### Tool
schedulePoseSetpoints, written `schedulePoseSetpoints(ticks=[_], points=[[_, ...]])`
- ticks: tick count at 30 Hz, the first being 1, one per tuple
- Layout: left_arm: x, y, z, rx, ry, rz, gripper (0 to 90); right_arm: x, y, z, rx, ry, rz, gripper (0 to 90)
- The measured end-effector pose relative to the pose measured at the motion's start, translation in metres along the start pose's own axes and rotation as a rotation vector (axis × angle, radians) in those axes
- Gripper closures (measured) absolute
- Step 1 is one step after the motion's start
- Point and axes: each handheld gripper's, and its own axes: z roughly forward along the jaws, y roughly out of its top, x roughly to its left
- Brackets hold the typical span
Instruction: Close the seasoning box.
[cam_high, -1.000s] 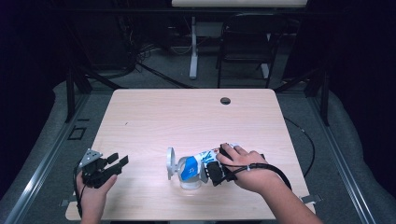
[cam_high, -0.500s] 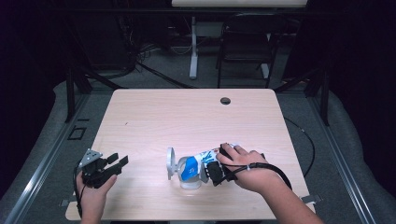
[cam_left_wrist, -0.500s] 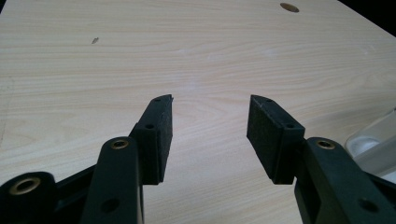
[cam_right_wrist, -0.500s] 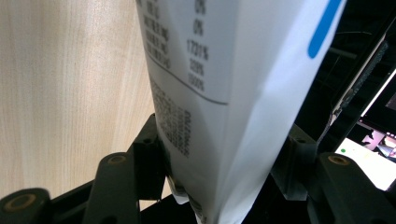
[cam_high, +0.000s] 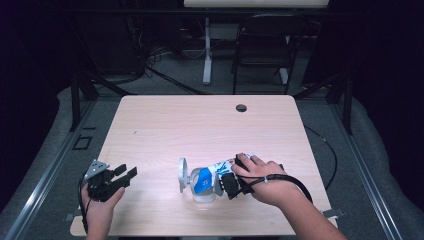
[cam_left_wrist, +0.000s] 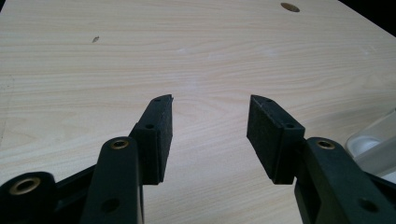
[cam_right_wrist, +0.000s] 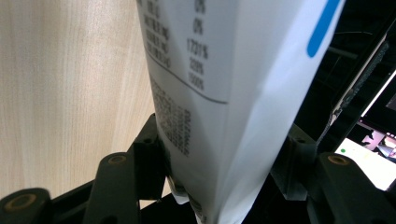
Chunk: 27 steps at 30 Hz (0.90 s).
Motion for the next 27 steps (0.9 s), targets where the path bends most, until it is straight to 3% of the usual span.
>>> schedulePoseSetpoints(ticks=[27], points=[[0.0004,-0.0005,0.0008,0.004,0.001,0.001,50.8,-0.0015,0.0009,-0.0007,0.008,0.003,-0.018,45.9]])
